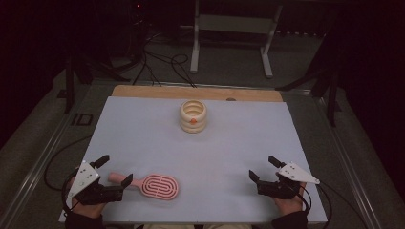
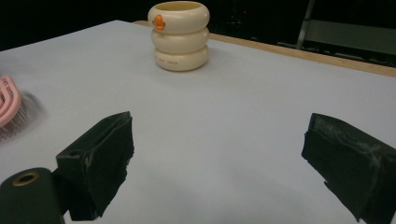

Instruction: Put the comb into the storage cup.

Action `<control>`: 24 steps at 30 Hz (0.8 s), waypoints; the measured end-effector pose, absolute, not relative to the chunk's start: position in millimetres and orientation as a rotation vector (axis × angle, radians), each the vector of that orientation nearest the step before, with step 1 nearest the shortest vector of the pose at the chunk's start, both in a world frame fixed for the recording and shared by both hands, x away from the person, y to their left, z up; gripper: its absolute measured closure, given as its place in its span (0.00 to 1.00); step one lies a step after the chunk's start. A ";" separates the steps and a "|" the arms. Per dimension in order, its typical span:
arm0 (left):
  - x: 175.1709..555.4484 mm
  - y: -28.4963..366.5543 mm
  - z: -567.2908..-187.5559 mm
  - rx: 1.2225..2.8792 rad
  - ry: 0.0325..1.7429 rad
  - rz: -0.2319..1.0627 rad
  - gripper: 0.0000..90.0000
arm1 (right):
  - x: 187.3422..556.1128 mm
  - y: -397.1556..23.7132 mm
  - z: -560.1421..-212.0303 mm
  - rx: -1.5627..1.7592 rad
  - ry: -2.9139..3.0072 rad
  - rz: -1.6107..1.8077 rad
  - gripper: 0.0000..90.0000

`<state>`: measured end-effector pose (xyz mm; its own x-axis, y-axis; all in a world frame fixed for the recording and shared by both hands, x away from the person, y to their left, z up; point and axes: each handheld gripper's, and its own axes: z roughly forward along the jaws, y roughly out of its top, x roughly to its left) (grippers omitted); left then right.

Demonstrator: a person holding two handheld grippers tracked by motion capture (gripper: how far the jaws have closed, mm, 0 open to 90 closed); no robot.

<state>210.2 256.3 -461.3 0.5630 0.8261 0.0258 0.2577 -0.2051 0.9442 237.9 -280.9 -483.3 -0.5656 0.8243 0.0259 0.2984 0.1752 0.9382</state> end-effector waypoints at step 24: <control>213.0 235.3 -466.8 1.825 0.852 0.609 0.01 | 238.4 -280.1 -485.6 1.061 1.968 1.379 0.09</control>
